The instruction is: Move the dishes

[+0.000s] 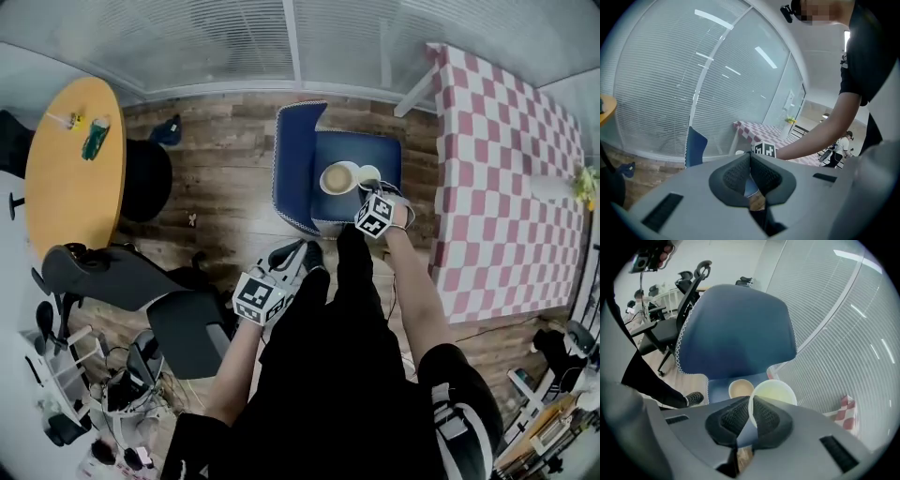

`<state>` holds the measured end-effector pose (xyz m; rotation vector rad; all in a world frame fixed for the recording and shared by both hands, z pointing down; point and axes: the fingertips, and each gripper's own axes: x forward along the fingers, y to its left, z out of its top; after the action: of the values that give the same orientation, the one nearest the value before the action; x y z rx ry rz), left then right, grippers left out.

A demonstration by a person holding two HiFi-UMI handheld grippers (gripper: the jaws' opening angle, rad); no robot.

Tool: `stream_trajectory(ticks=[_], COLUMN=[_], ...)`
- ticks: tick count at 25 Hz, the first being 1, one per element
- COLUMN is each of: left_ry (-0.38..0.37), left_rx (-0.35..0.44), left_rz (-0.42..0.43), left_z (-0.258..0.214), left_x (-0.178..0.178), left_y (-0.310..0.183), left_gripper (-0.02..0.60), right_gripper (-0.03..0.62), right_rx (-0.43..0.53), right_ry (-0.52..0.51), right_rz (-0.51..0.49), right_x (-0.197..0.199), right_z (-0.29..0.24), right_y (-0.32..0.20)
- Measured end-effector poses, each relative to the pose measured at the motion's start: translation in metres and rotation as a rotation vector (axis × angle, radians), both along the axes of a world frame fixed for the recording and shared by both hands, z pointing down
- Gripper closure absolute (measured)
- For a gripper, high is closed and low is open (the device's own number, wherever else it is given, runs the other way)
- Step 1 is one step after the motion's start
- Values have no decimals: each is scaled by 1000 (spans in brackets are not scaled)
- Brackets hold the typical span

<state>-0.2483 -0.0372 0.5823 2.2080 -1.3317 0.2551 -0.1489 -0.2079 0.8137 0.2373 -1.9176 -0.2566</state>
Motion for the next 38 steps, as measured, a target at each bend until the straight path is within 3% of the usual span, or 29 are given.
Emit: stream_trajectory(ticks=[14,29,38], left_ry=[-30,-31,-28], left_rx=[123,164,164], left_rz=[87,120,144], left_z=[-49,-68,-73], left_x=[26,63,135], left_y=[35,35,29], left_gripper=[560,559,560], right_gripper=[560,560,560], right_rx=[130,176,188], right_ry=[-16,-25,-1], right_rz=[126,226,282], right_x=[64,150,257], right_z=[-104,-155,-161], right_y=[39,56,64])
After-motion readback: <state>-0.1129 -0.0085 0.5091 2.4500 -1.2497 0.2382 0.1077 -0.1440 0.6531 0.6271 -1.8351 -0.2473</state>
